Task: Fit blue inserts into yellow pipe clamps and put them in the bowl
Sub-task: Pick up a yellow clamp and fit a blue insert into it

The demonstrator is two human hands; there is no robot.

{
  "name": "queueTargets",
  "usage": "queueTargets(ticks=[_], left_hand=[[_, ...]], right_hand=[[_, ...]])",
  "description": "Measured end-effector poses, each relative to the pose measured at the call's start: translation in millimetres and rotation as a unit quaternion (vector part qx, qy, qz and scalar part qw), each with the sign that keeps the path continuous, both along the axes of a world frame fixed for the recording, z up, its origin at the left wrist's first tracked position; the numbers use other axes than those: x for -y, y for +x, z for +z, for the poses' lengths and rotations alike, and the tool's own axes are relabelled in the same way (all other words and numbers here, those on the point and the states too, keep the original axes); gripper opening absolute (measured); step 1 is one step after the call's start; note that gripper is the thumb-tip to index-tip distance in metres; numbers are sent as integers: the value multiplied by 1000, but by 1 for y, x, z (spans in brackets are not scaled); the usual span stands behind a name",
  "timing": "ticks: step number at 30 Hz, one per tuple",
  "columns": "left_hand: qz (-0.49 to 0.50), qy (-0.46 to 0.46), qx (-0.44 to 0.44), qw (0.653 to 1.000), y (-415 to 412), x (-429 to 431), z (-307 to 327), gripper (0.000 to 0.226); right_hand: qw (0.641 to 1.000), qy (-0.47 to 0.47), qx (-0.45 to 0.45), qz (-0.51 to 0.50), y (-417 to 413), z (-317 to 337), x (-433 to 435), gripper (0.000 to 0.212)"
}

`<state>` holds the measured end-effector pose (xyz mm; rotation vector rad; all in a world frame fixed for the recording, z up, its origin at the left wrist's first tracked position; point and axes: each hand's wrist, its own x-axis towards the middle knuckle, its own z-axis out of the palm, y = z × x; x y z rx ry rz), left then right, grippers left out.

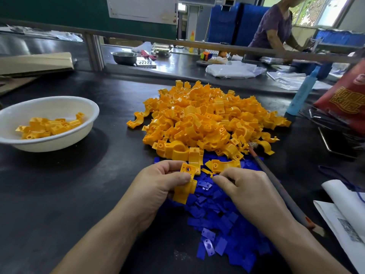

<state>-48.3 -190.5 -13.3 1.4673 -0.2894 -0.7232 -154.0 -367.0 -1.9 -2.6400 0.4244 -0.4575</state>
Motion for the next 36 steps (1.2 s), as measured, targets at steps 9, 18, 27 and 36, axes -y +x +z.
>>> queueTargets(ticks=[9,18,27,36], left_hand=[[-30,10,15,999,-3,0,-1,29],[-89,13,74,993,-6,1,-4,55],[2,47,127,991,-7,3,-7,30],[-52,6,124,991,-12,3,-8,48]], right_hand=[[992,115,-43,19,-8,5,3,7],[964,240,43,105,-7,7,-22,7],[989,74,121,47,-8,-4,-21,6],[965,212,118,103,-5,-4,-28,17]])
